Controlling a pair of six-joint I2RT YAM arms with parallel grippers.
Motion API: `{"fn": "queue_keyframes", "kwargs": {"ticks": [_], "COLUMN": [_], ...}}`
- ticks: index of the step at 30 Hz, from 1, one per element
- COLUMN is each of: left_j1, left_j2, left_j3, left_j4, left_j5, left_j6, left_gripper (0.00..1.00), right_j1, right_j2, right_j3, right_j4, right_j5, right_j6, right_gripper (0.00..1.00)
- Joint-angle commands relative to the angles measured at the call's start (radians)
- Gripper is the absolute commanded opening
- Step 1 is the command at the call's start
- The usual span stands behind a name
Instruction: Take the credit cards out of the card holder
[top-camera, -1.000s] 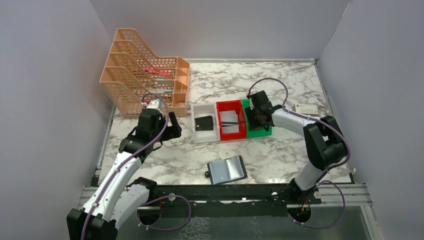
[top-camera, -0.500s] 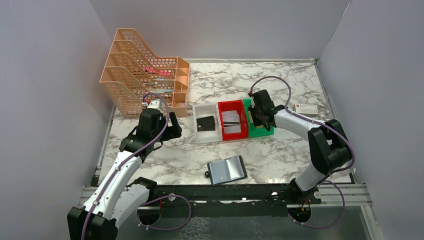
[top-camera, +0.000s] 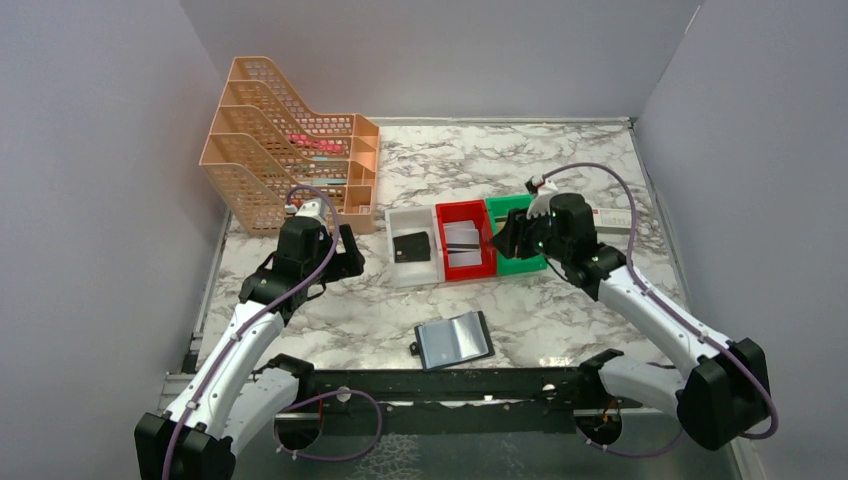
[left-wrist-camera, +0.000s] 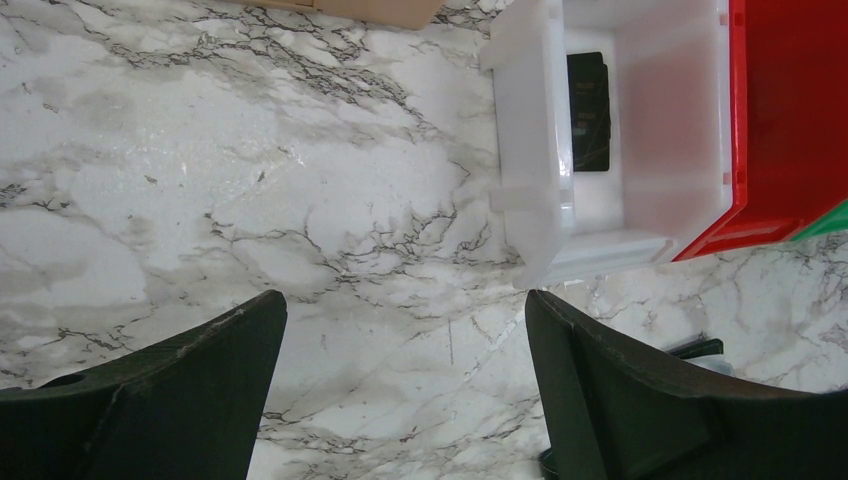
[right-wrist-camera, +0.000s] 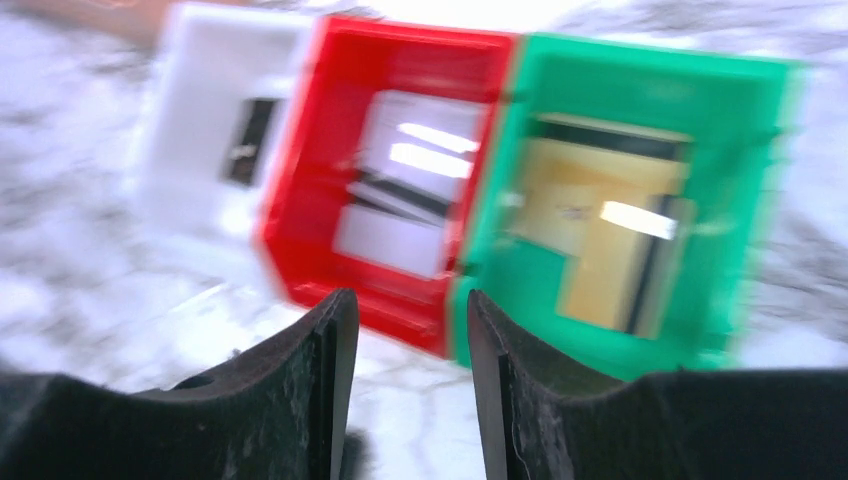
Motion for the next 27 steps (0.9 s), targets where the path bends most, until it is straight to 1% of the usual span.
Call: {"fn": "queue_keyframes", "kwargs": {"ticks": [1,2,5,7,11,13,15,18,23,25,27], "left_j1": [0.004,0.004,0.004,0.004,0.004,0.004,0.004,0.004,0.004,0.004,0.004], "left_j2": [0.003,0.003,0.005,0.008,0.019,0.024,0.027,0.029,0.032,0.035,0.036], "left_j3": [-0.009,-0.009,-0.011,-0.011,-0.010,-0.011,-0.011,-0.011,-0.014,-0.014,-0.014], "left_j4": [0.028,0.029,0.029,0.029,0.032,0.031,0.031,0.031,0.034,0.035,0.034], "left_j5": [0.029,0.029,0.028,0.028,0.032,0.032,0.033,0.031,0.035,0.036,0.038], "left_j6": [0.015,0.014,0.014,0.014,0.015,0.012,0.011,0.008,-0.001,-0.002,0.000], "left_gripper": [0.92,0.92,0.92,0.92,0.92,0.92,0.92,0.92,0.92,0.92,0.92], "right_j1": [0.038,0.077,0.226,0.290,0.339,0.352,0.365,0.379,0.430,0.458,0.473], "right_j2": [-0.054,-0.066,-0.102,-0.127,-0.192,-0.214,-0.208,-0.159,-0.012,0.025,0.041], "right_j3": [-0.187,-0.219,-0.271,-0.305,-0.358,-0.375,-0.371,-0.358,-0.319,-0.305,-0.295], "right_j4": [0.143,0.145,0.055,0.005,-0.066,-0.056,-0.068,-0.063,-0.062,-0.059,-0.050], "right_j5": [-0.444,-0.435,-0.275,-0.210,-0.167,-0.175,-0.152,-0.124,-0.085,-0.060,-0.056], "right_j6": [0.213,0.233,0.244,0.259,0.280,0.291,0.298,0.298,0.287,0.285,0.279], "right_gripper": [0.49,0.49,0.49,0.49,0.52,0.54,0.54,0.55,0.55,0.50,0.35]}}
